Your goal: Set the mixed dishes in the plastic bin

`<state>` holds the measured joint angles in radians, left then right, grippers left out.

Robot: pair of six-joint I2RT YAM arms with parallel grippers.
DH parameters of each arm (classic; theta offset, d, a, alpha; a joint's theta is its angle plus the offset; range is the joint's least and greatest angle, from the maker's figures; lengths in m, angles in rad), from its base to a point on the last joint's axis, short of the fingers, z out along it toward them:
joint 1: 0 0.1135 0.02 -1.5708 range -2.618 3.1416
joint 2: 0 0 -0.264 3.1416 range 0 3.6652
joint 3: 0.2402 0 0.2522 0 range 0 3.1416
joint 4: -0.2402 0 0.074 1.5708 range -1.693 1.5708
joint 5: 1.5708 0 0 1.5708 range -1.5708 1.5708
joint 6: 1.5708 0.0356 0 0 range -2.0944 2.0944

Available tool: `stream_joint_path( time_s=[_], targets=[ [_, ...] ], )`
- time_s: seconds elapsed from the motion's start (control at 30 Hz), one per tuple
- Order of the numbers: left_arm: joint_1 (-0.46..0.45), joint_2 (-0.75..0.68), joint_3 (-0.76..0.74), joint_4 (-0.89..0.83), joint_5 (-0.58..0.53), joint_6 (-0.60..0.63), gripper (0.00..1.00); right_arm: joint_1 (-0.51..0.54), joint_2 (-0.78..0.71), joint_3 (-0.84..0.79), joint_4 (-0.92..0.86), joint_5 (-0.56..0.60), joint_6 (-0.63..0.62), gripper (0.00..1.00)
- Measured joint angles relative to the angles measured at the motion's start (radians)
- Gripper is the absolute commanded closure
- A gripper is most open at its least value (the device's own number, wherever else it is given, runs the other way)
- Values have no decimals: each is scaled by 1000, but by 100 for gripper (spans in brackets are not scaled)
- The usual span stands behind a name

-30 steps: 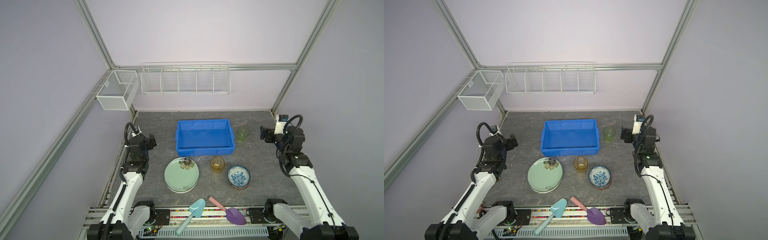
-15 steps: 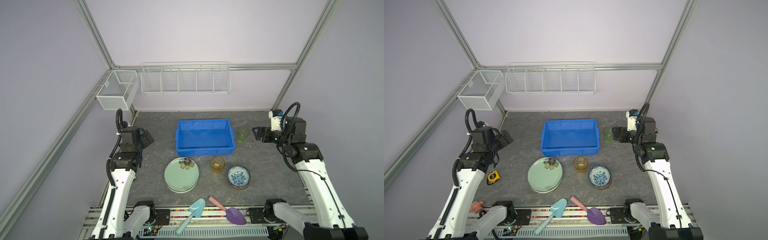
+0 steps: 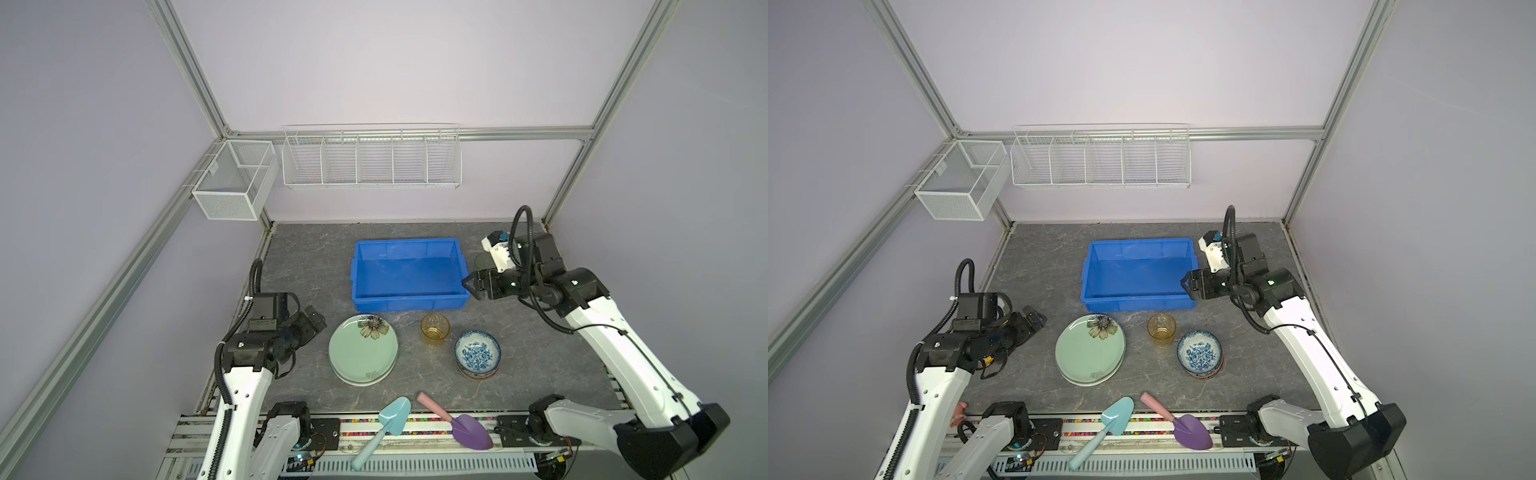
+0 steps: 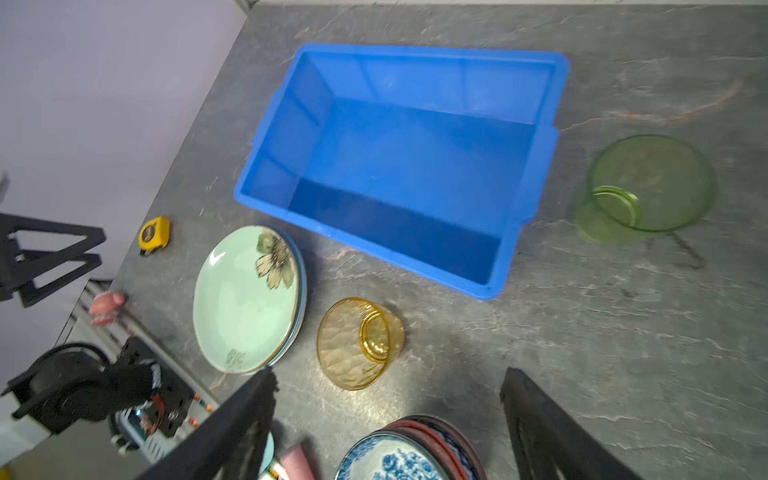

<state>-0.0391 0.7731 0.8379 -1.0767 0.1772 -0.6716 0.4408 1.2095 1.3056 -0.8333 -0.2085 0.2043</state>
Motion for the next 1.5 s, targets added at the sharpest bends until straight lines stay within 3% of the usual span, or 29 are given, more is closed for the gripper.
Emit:
stream_joint_path(
  time_s=[0.3,0.5,0.93,1.5],
  targets=[
    [0,-82,-144,-16,97,-104,0,275,176,32,11,-13,76,12],
    [-19,-41,-199,54,138,-122,1,417,320,70,72,-13,128,12],
    [-34,11,-288,214,192,-151,0,465,587,162,147,-8,201,12],
    [-40,86,-283,264,161,-92,0,465,654,181,151,7,219,12]
  ],
)
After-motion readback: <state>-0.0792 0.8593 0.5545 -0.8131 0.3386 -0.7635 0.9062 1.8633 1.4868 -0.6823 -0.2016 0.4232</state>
